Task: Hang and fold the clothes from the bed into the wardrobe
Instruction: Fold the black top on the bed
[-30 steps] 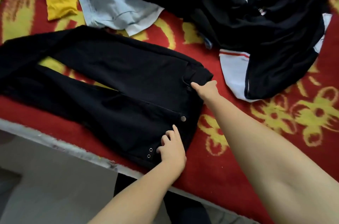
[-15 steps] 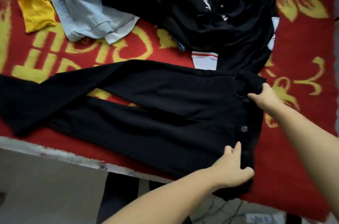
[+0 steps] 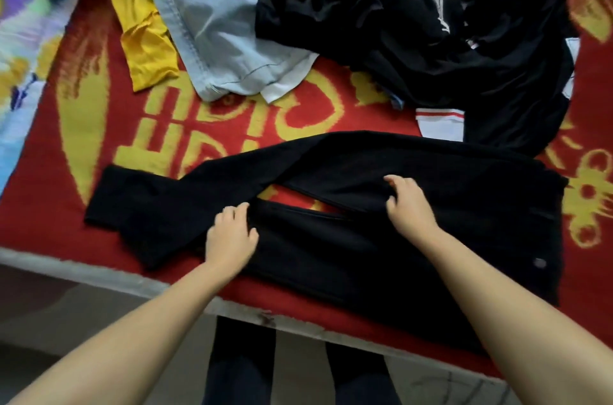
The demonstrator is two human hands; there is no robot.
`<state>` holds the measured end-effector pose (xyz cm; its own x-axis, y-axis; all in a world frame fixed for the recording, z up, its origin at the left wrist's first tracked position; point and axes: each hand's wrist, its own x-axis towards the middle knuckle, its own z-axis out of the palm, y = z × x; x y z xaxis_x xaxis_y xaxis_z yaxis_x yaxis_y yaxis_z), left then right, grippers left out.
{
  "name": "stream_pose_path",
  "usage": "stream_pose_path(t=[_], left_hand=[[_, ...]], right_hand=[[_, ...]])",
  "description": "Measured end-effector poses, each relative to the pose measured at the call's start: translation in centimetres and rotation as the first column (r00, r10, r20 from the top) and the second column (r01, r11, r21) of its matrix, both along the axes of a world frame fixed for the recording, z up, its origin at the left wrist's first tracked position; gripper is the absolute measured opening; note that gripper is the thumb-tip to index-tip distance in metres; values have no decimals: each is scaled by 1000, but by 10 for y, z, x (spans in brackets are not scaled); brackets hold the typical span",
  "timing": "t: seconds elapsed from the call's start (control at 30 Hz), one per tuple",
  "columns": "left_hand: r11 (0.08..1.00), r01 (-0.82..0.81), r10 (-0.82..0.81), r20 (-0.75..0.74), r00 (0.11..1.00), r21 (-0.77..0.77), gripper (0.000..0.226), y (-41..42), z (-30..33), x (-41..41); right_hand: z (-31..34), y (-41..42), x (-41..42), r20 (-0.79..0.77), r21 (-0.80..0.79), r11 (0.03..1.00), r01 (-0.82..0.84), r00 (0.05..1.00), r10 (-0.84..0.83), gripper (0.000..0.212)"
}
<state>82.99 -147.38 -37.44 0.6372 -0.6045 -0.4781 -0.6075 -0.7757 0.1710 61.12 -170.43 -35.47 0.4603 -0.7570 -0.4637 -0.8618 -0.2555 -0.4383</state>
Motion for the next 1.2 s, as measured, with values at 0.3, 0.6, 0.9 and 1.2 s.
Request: stream_pose_path(t=[0.3,0.6,0.9,1.2], left_hand=[[929,291,-302,16,953,227,73,88,-34,134],[996,-15,58,-514,856,88,13,7,39,369],[780,-621,538,-428,726,-72,48,-31,-53,377],[862,-320,233,-254,939,-394,23,30,-52,379]], right_hand=[[-37,63,182,-290,-16,940,-341,901,322,70],[-27,16,254,-196,-128,977,-168,970,142,24],[-43,43,258,-105,-186,962,-201,977,184,50],[-61,91,230,-440,-45,940,-337,852,285,43]])
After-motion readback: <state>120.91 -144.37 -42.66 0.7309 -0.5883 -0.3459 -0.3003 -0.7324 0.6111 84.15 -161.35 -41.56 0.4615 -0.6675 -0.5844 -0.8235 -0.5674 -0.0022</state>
